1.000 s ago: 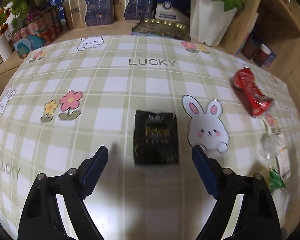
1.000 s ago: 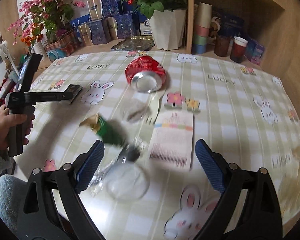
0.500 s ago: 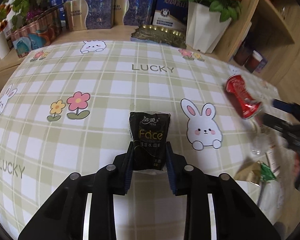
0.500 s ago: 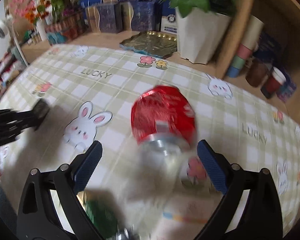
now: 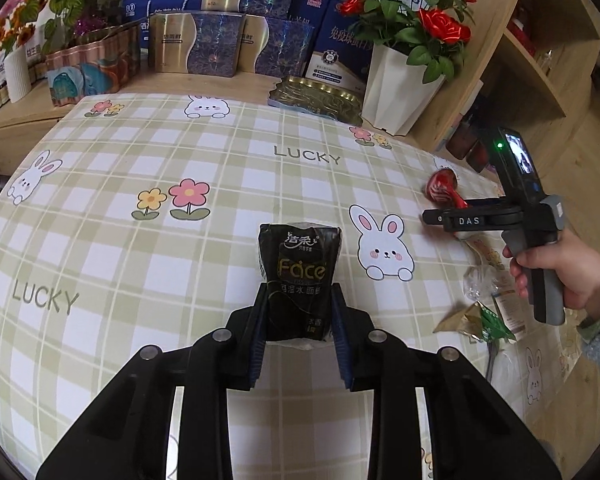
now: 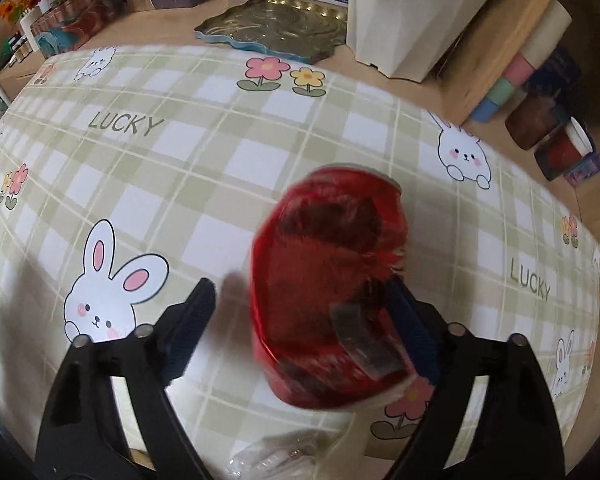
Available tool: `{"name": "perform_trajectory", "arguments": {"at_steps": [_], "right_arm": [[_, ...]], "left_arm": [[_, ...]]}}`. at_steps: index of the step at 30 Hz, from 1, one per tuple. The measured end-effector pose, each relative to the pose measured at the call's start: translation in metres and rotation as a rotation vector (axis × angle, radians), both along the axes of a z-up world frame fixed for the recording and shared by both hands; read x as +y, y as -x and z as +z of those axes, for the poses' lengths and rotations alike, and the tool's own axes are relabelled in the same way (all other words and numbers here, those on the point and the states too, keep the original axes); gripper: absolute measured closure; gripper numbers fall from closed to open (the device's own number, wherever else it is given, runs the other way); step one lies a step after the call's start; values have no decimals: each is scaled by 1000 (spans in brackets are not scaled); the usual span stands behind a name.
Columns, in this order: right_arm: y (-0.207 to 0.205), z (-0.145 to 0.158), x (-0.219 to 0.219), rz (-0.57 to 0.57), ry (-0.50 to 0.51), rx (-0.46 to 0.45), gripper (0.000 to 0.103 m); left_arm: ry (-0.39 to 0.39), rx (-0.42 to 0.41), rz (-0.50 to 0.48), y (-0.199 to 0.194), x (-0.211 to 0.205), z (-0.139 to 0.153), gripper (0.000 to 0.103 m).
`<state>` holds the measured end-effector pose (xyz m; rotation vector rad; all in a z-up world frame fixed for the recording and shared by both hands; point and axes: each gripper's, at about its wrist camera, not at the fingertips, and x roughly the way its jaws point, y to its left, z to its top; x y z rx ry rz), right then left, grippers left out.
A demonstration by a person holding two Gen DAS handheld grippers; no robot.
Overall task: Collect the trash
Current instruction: 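Grasp the black Face tissue pack with the left gripper while the right grasps the red can, then carry the red can and tissue pack over the bin and open both grippers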
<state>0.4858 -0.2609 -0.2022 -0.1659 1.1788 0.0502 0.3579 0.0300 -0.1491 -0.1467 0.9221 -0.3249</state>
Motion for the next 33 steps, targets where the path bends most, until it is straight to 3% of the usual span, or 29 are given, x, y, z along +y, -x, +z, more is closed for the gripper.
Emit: {"name": "perform_trajectory", "arguments": {"at_steps": [2,6,15,28,32,33], "right_arm": [[4,7,-4,1,-6,-14,49],[17,32,-18,-13,-61,-71,69],[71,71,-56,-87,-206,-162,74],[214,111,-55,-106,-478,-313,80],[258,117,-51,-109,-538,-347,86],[271,117,-49,-110,-557,-357,93]], "left_arm": [[13,3,2,5,3,1,75],[22,6,0,16,4,3,75],[43,-1,-28,54,-4,16,75],[71,-47,-72,134,-9,45,75],[82,-52,-79,163,-5,47,75],[82,-53,-79,170,-4,48,75]]}}
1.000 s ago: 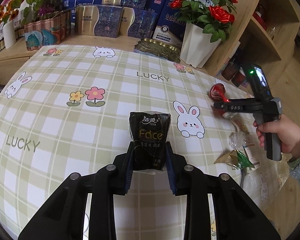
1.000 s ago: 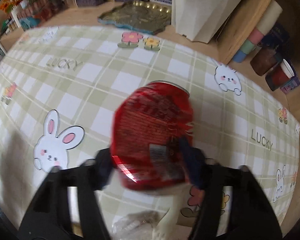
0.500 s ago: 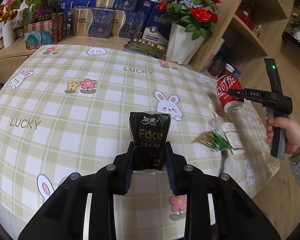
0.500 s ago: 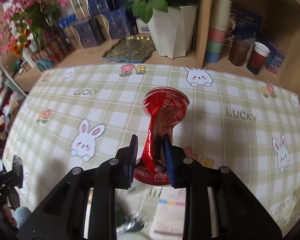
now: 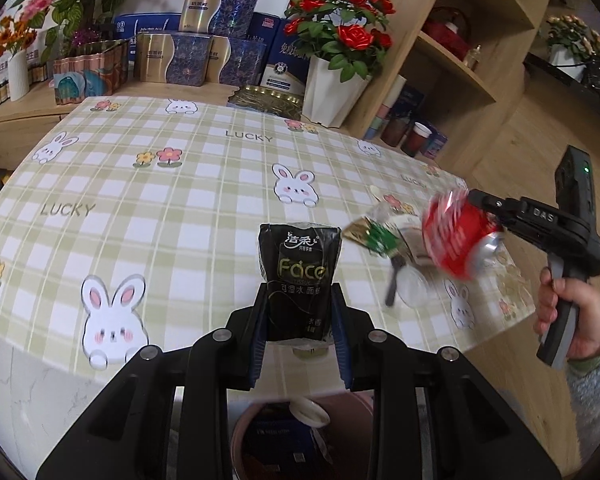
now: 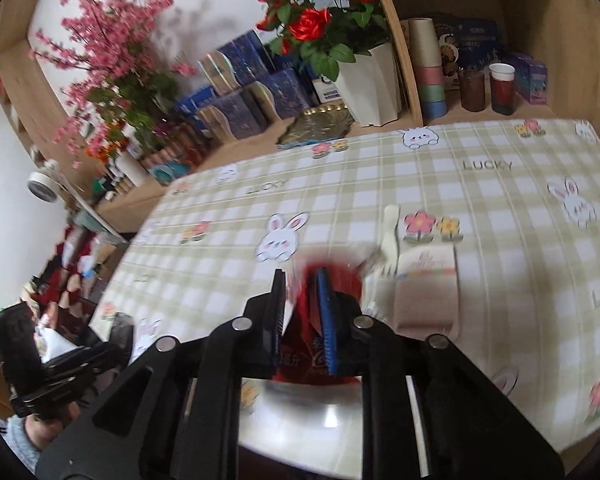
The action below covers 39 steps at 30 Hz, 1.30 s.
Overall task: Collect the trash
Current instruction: 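Carry the red can and tissue pack over the bin and open both grippers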
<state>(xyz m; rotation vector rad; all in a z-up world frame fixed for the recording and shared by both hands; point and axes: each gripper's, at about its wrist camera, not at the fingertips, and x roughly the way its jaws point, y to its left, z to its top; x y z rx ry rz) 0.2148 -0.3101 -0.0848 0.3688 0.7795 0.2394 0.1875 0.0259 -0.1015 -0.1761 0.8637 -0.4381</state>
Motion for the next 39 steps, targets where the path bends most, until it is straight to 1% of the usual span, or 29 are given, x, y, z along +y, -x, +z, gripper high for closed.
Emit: {"name": "perform_trajectory", "arguments": {"at_steps": [1,3,5,6,10,13,17,22,26,31,36,39], "right_arm": [[8,0,3,1,-6,-3,98],[25,-7,13,21,17,10,98],[34,-16,24,38,59,24,98],[37,-19,25,39,61,27,98],[57,-21,26,21,16,14,98],[75,-18,28,29,31,-10,98],[97,-19,22,-2,30,-22,98],[127,-29,21,-23,34,-28,98],[137,-40,20,-37,14,2,98],[144,-44,15,-70,-12,10,98],[149,-45,19,-86,56,17,98],[152,-47,17,-95,59,22,98]], "left_arm": [[-2,-2,-1,9,1,0,75],[-7,2,-3,20,3,-2,75],[-15,7,-3,30,6,-6,75],[-18,8,0,36,7,-8,75],[-6,9,15,55,15,-9,75],[3,9,26,66,20,-10,75],[11,23,31,78,23,-14,75],[-10,31,5,91,18,-21,75],[-16,75,-12,95,12,-34,75],[-32,91,-41,99,1,-42,74],[-67,132,-83,102,-13,-58,74],[-97,165,-112,102,-21,-71,74]]}}
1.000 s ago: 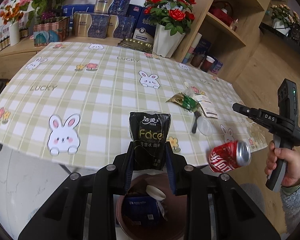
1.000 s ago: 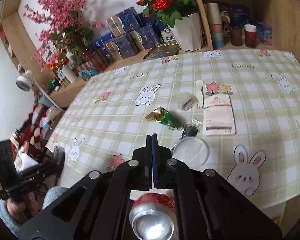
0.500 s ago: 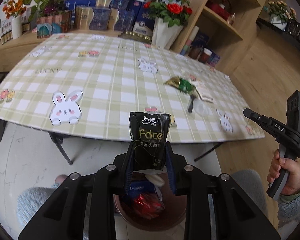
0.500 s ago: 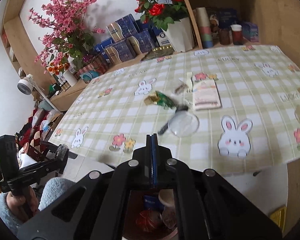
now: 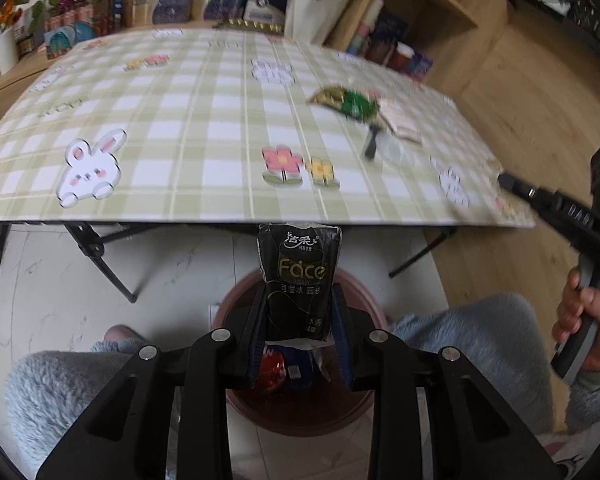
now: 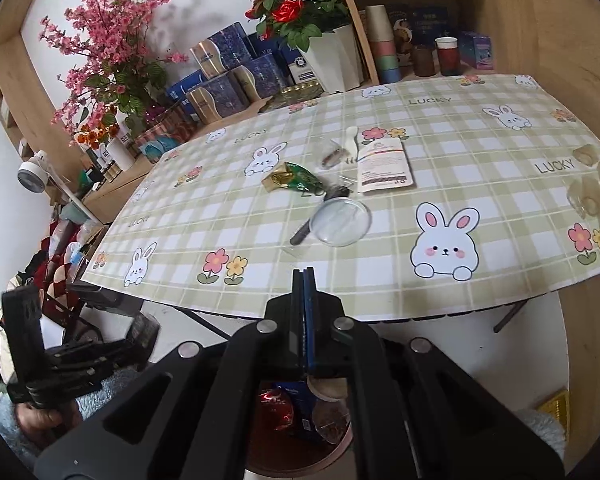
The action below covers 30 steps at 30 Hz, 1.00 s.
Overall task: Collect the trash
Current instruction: 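Carry the red can and tissue pack over the bin and open both grippers, then grasp the gold-green snack wrapper with the left gripper and lift it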
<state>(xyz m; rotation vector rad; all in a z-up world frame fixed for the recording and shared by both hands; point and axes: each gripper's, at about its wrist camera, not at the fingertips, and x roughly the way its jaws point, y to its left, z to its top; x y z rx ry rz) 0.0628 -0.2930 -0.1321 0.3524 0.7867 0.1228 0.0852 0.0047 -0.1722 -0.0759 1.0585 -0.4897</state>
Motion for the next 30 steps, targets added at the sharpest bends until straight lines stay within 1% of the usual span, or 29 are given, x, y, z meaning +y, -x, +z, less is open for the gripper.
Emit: {"name": "perform_trajectory", "arguments": {"at_steps": [2,4,6,7,8,9,10,11,12,13,14,15,17,18,20,21,24,27,30], "right_arm": [[1,-2,-3,-10,-3,7,98],[2,-4,-4,-16,-6,12,97],[3,-5,-5,-19,4,15,96],[4,-6,-4,-18,11,16,95],[3,-5,-4,-18,19,16,95],[4,-5,-4,-17,28,16,95],[4,-5,-3,-15,36,16,94],[4,-4,-3,-15,47,18,92],[5,-4,-3,-21,58,14,80],[5,-3,-3,-22,63,7,61],[7,-2,-2,-22,71,-4,51],[8,-1,-1,-20,86,-15,48],[8,0,1,-11,107,-23,36],[8,1,3,-6,118,-30,32],[7,2,4,-2,131,-40,14],[7,2,5,-2,140,-45,11],[4,1,6,3,147,-34,7],[2,-2,6,3,165,-24,6],[-1,-7,4,2,173,-18,6]], "left_arm": [[-11,24,-23,0,-6,-9,73],[-20,29,-42,1,-11,-13,71],[-17,25,-59,1,-16,-14,64],[-11,19,-64,1,-17,-12,59],[0,8,-67,2,-17,-10,48],[4,-3,-61,1,-17,-7,41],[7,-19,-50,1,-16,-4,31],[12,-40,-33,0,-14,-1,27],[16,-57,-17,-1,-12,2,25],[19,-76,8,-2,-7,6,20],[20,-89,27,-3,-3,9,16],[19,-102,45,-5,0,12,14],[9,-130,93,-8,8,17,9],[6,-136,108,-9,10,19,8],[-1,-151,148,-13,18,23,7],[-5,-161,171,-15,23,25,6],[-3,-176,217,-20,34,28,6],[-5,-182,243,-26,40,31,6],[-12,-182,242,-34,39,33,6]]}}
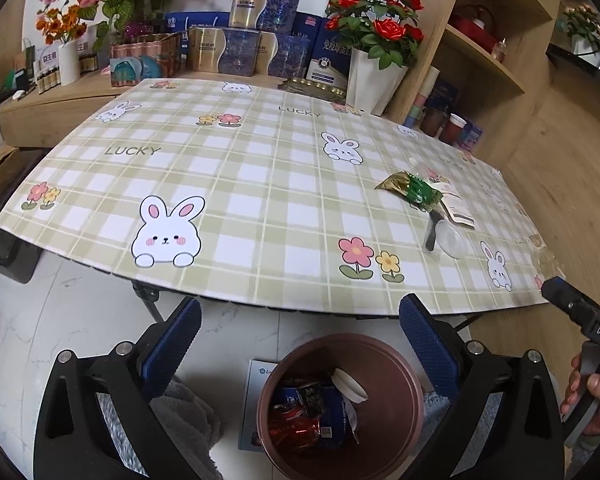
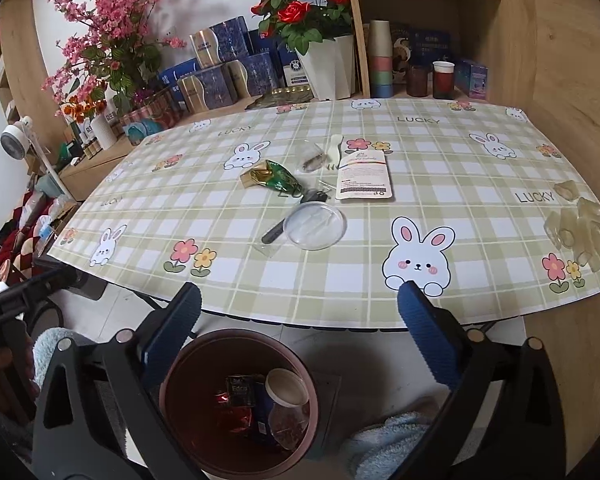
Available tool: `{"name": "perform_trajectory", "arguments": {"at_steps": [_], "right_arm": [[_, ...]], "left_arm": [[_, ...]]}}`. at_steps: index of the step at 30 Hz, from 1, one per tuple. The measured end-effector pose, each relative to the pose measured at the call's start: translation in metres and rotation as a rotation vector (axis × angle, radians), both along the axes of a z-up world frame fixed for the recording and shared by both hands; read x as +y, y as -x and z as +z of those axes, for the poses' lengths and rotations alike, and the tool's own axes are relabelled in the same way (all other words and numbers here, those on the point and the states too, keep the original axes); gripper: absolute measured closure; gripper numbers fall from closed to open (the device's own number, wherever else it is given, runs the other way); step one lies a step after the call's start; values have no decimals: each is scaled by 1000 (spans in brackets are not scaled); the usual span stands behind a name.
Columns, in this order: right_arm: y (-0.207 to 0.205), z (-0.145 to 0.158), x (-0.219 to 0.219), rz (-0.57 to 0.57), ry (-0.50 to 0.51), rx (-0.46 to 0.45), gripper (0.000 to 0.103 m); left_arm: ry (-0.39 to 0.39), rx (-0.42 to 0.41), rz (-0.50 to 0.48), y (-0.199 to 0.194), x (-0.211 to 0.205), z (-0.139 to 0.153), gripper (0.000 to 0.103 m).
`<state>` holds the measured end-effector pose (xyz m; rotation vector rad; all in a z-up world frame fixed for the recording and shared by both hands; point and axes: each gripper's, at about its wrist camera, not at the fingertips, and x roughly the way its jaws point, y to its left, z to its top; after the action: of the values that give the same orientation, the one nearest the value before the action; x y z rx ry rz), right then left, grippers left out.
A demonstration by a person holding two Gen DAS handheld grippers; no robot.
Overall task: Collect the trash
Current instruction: 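Grasp the gold-green snack wrapper with the left gripper and lift it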
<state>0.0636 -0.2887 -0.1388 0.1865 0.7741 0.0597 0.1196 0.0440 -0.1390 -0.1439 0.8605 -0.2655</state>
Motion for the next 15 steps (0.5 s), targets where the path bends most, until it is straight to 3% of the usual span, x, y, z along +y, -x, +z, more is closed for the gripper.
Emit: {"name": "perform_trajectory", "arguments": {"at_steps": [7,15], "right_arm": [[-11,-5,-15,-29,7,18,6],[-28,-8,-41,-71,34,40,6]], "left_arm": [[-6,20,-65,-26,-28,5,6],[23,86,-159,-88,-92,3,6]]}}
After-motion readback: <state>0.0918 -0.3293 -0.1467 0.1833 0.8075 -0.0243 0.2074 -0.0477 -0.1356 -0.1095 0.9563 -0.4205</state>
